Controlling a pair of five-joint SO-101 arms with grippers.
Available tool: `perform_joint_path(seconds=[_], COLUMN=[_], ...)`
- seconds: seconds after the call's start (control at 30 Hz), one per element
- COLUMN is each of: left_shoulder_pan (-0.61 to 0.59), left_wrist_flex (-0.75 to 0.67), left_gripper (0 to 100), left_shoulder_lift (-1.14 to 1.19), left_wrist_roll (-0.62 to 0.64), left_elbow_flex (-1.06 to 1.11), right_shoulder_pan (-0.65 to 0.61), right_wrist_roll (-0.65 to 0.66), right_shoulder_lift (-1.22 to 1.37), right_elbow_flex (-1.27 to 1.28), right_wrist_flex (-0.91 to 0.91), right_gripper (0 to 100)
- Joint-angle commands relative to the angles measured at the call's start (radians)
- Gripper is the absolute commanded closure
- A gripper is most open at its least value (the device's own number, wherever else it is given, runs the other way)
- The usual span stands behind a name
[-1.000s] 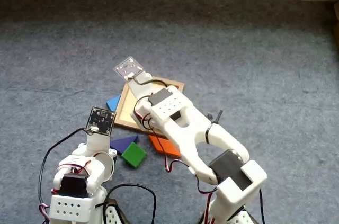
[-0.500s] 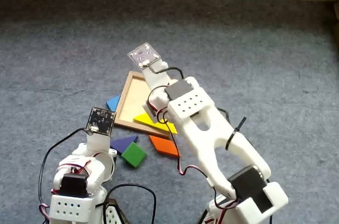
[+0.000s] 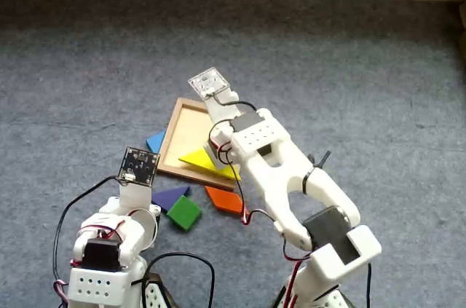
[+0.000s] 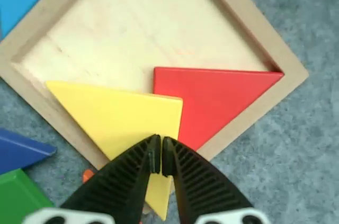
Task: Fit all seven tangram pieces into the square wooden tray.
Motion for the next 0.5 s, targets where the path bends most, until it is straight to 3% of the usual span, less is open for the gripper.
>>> perform_joint_path(seconds=[0.0, 0.47], left_shoulder_pan=[-0.015, -0.015], left_wrist_flex=[0.005, 0.005], left_gripper=[99, 99], left_shoulder_lift=[-0.008, -0.008], left_wrist_roll=[0.008, 0.008], left_elbow_flex=[0.019, 0.019], right_shoulder_pan=[-0.045, -0.119], right_wrist_roll=[-0.006, -0.009], right_shoulder_lift=[0.051, 0.051], right_elbow_flex=[-0.038, -0.085], right_wrist_flex=[-0.015, 0.035], right_gripper=[96.6, 96.6])
